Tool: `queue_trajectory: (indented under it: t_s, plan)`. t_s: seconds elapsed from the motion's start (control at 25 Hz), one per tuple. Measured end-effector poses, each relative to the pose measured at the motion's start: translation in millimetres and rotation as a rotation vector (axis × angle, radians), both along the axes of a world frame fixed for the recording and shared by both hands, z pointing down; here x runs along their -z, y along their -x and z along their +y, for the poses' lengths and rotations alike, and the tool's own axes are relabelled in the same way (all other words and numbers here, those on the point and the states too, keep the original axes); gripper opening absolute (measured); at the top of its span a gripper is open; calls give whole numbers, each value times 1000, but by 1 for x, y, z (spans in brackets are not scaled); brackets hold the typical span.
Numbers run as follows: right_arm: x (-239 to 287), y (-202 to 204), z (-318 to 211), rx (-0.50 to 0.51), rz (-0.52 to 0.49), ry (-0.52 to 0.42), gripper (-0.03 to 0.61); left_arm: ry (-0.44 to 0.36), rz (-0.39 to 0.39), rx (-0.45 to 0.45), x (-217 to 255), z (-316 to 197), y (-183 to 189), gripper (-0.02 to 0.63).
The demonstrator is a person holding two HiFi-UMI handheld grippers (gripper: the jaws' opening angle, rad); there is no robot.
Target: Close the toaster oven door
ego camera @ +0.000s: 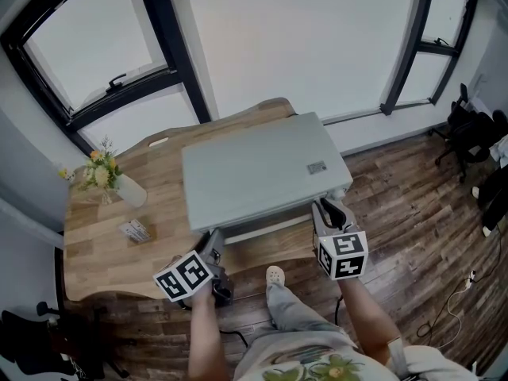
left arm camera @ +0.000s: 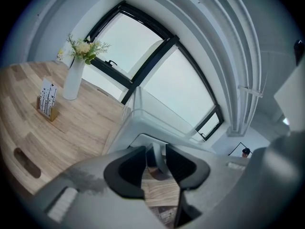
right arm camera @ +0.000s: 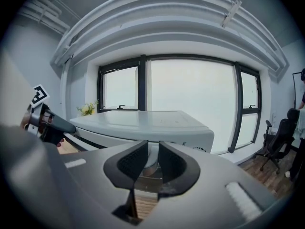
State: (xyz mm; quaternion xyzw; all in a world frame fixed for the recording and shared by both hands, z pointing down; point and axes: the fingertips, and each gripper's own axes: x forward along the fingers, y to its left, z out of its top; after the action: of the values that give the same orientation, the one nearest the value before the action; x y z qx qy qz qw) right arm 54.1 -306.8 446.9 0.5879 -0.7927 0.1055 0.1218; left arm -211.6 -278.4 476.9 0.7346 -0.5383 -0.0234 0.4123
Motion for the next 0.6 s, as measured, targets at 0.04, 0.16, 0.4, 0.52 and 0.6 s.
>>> queue_trajectory:
  t_s: [0.04,0.16,0.4,0.52,0.6]
  plan:
    - [0,0,1,0,0,-3,71,-1,3,1,0,1,0,130]
    - [1,0,1,3,2,-12,71,-11,26,8,0,1,0,133]
    - [1,2,1,29,51,-27,66,-34,59,22,0,2,-1,141]
    - [5,3,4,32,50,-39,69,-46,8,27,0,3,0,147]
    - [8,4,7,38,42,-52,68,-74,-71,31,3,4,3,153]
